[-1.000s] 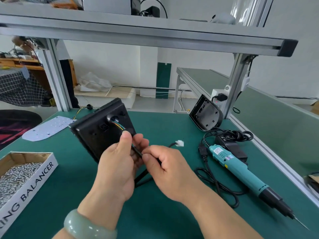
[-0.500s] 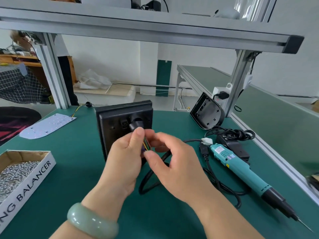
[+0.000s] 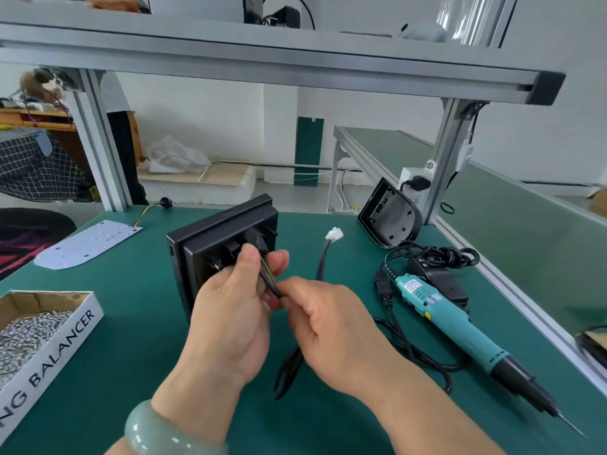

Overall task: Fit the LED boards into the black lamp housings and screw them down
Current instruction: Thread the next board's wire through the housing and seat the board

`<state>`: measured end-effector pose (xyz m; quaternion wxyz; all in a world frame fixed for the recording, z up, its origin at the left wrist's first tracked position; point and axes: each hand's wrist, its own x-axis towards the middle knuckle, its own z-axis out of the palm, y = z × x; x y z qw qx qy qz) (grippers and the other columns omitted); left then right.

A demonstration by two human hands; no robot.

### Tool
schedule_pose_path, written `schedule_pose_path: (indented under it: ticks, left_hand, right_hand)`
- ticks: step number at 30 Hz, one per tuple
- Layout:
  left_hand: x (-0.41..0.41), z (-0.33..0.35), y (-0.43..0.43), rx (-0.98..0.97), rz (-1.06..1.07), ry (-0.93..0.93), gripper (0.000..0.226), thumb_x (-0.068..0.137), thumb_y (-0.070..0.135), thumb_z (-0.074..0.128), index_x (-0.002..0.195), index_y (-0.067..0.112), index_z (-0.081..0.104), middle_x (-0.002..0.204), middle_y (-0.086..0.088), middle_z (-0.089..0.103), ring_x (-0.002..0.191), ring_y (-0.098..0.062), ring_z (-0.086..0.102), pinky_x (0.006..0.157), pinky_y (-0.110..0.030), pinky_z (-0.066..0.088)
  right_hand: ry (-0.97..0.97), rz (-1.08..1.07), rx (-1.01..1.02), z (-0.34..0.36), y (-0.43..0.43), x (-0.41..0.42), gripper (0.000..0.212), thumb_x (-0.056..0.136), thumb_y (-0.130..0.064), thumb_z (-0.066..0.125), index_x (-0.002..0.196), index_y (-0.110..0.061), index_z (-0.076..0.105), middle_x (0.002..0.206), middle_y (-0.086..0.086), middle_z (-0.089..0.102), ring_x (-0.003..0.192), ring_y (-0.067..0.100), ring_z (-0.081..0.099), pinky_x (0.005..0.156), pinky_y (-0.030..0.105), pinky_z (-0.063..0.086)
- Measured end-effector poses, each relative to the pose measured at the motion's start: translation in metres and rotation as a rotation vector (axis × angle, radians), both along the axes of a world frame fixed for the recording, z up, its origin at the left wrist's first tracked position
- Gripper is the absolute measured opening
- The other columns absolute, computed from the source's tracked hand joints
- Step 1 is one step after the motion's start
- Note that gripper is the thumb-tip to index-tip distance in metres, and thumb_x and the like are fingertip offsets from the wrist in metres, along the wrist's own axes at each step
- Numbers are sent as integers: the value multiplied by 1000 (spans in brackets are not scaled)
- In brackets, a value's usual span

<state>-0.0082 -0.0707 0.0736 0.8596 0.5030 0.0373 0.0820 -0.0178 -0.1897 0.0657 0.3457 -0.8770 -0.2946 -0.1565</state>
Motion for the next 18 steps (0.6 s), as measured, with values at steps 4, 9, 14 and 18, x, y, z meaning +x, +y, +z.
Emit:
schedule_pose_path:
  ticks: [4, 9, 14, 18]
  left_hand:
    - [-4, -3, 8, 444, -162, -62, 35, 100, 30, 43, 95, 9, 70, 99, -9, 74, 96, -16, 68, 89, -31, 52]
    - [-25, 7, 19, 1054, 377, -488, 17, 85, 35, 62, 70, 30, 69, 68, 15, 68, 63, -3, 62, 59, -8, 43]
    - [-18, 15, 34, 1090, 570, -463, 72, 68, 45, 74, 129, 17, 48, 120, 11, 51, 105, -6, 52, 89, -13, 38]
    - [-12, 14, 32, 1007, 313, -370, 37, 68, 43, 75, 96, 57, 56, 87, 31, 66, 80, 13, 59, 67, 4, 38]
  right_hand:
    - [8, -154, 15, -10, -6, 6, 38, 93, -15, 38, 125, -28, 55, 82, -9, 65, 74, 20, 58, 67, 34, 46]
    - [80, -248, 101, -14, -13, 14, 54, 91, -3, 40, 133, -36, 45, 88, -25, 62, 58, 0, 49, 66, 25, 41]
    - [42, -287, 252, -14, -14, 15, 48, 82, -8, 37, 115, -27, 66, 97, -27, 66, 83, -9, 57, 81, 9, 43]
    - [67, -230, 345, -14, -14, 14, 36, 81, -22, 45, 107, -27, 70, 89, -31, 64, 86, -9, 61, 76, 4, 43]
